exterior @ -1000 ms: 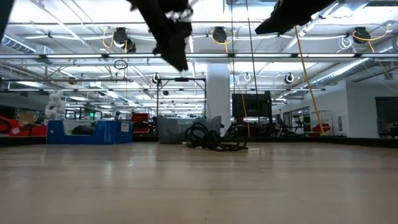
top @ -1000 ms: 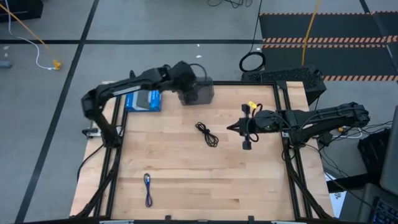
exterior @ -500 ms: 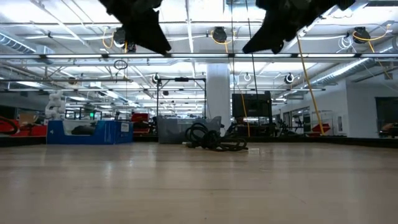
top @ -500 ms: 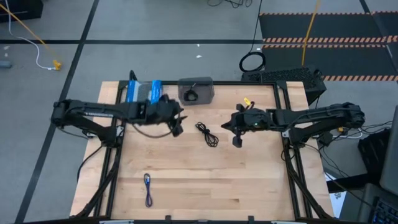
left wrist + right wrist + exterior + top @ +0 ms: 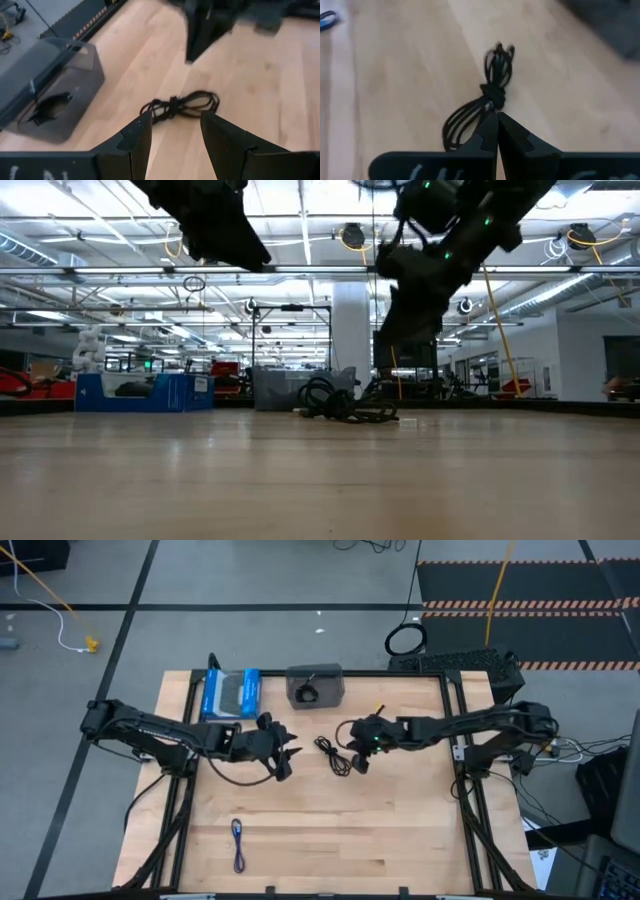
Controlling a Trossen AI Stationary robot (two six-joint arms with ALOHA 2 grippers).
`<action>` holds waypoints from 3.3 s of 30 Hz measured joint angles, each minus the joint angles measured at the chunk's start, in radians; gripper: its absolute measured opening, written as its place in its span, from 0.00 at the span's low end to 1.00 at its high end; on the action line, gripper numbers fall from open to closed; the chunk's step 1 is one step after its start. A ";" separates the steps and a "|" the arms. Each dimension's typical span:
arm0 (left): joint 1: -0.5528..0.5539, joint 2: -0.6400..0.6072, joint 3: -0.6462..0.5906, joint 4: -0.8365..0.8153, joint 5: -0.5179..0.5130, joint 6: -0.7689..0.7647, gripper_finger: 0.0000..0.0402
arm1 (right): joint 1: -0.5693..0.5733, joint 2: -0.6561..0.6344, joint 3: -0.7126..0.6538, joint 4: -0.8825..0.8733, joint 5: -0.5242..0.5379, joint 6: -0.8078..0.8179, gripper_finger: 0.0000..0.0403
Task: Pick and place USB-C Cables
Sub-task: Put the black charger cable into the black bin
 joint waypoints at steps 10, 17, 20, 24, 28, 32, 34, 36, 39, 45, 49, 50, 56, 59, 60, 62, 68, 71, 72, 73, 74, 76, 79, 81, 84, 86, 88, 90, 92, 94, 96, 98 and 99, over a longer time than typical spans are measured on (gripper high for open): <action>0.000 0.000 0.000 0.069 0.011 0.004 0.43 | -0.018 0.165 0.000 0.104 -0.165 0.104 0.11; 0.001 0.000 0.000 0.085 0.011 0.032 0.43 | -0.028 0.215 0.000 0.141 -0.162 0.123 0.26; 0.001 0.000 0.000 0.096 0.011 0.043 0.43 | -0.031 0.227 0.000 0.151 -0.161 0.118 0.31; 0.002 0.000 0.000 0.104 0.011 0.059 0.43 | -0.031 0.232 0.000 0.162 -0.160 0.084 0.36; 0.010 0.000 0.000 0.105 0.011 0.059 0.43 | -0.031 0.232 0.000 0.163 -0.148 0.058 0.38; 0.010 0.000 0.000 0.106 0.011 0.059 0.43 | -0.030 0.231 0.000 0.164 -0.107 0.043 0.38; 0.010 0.000 0.000 0.106 0.011 0.059 0.43 | -0.030 0.243 0.000 0.170 -0.109 0.045 0.39; 0.010 0.000 0.000 0.106 0.011 0.059 0.43 | -0.029 0.253 0.000 0.167 -0.109 0.047 0.39; 0.010 0.000 0.000 0.106 0.011 0.059 0.43 | -0.029 0.277 0.000 0.184 -0.111 0.045 0.39; 0.010 0.001 0.000 0.106 0.011 0.065 0.43 | -0.029 0.293 0.000 0.182 -0.112 0.018 0.39; 0.010 0.001 0.000 0.106 0.011 0.068 0.43 | -0.029 0.291 0.000 0.180 -0.111 -0.009 0.39; 0.010 0.001 0.000 0.106 0.011 0.069 0.43 | -0.029 0.291 0.000 0.179 -0.111 -0.016 0.38; 0.010 0.001 0.000 0.106 0.011 0.061 0.43 | -0.029 0.291 0.000 0.171 -0.109 -0.055 0.30; 0.010 0.001 0.000 0.108 0.011 0.060 0.43 | -0.030 0.291 0.000 0.169 -0.108 -0.078 0.24; 0.010 0.001 0.000 0.108 0.011 0.060 0.43 | -0.030 0.291 0.000 0.169 -0.107 -0.090 0.21; 0.010 0.001 0.000 0.114 0.011 0.073 0.43 | -0.030 0.291 0.000 0.171 -0.105 -0.114 0.17; 0.010 0.001 0.000 0.186 0.011 0.162 0.43 | -0.046 0.282 0.000 0.175 -0.111 -0.184 0.07; 0.010 0.001 0.000 0.227 0.011 0.213 0.43 | -0.059 0.259 0.000 0.179 -0.111 -0.209 0.04; 0.010 0.001 0.000 0.237 0.011 0.229 0.43 | -0.063 0.248 0.000 0.180 -0.111 -0.218 0.04; 0.011 0.001 0.000 0.245 0.011 0.245 0.43 | -0.067 0.235 0.001 0.180 -0.112 -0.225 0.04; 0.013 0.001 0.000 0.253 0.011 0.261 0.43 | -0.072 0.219 0.001 0.180 -0.112 -0.231 0.04; 0.020 0.001 0.000 0.259 0.011 0.285 0.43 | -0.084 0.183 0.001 0.179 -0.113 -0.247 0.06; 0.041 -0.004 0.000 0.259 0.010 0.297 0.43 | -0.107 0.118 0.009 0.179 -0.110 -0.274 0.07; 0.060 -0.005 0.000 0.261 0.010 0.300 0.43 | -0.127 0.079 0.025 0.172 -0.108 -0.272 0.08; 0.087 -0.014 0.000 0.239 0.010 0.302 0.43 | -0.168 0.037 0.084 0.112 -0.100 -0.250 0.07; 0.105 -0.018 0.001 0.239 0.009 0.302 0.43 | -0.193 0.022 0.144 0.030 -0.062 -0.271 0.07; 0.117 -0.036 0.000 0.208 0.010 0.302 0.43 | -0.216 0.023 0.211 -0.053 -0.028 -0.307 0.06; 0.126 -0.057 0.001 0.194 0.009 0.295 0.43 | -0.241 0.029 0.281 -0.120 -0.022 -0.343 0.06; 0.132 -0.091 0.001 0.138 0.010 0.275 0.43 | -0.263 0.035 0.354 -0.166 -0.025 -0.379 0.07; 0.134 -0.115 0.000 0.088 0.010 0.240 0.43 | -0.284 0.042 0.420 -0.218 -0.026 -0.416 0.07; 0.134 -0.149 0.001 0.019 0.011 0.200 0.43 | -0.303 0.051 0.485 -0.264 -0.026 -0.446 0.07; 0.130 -0.165 0.001 -0.016 0.010 0.159 0.43 | -0.318 0.052 0.533 -0.300 -0.026 -0.474 0.07; 0.128 -0.171 0.003 -0.026 0.011 0.141 0.43 | -0.324 0.052 0.555 -0.308 -0.026 -0.488 0.07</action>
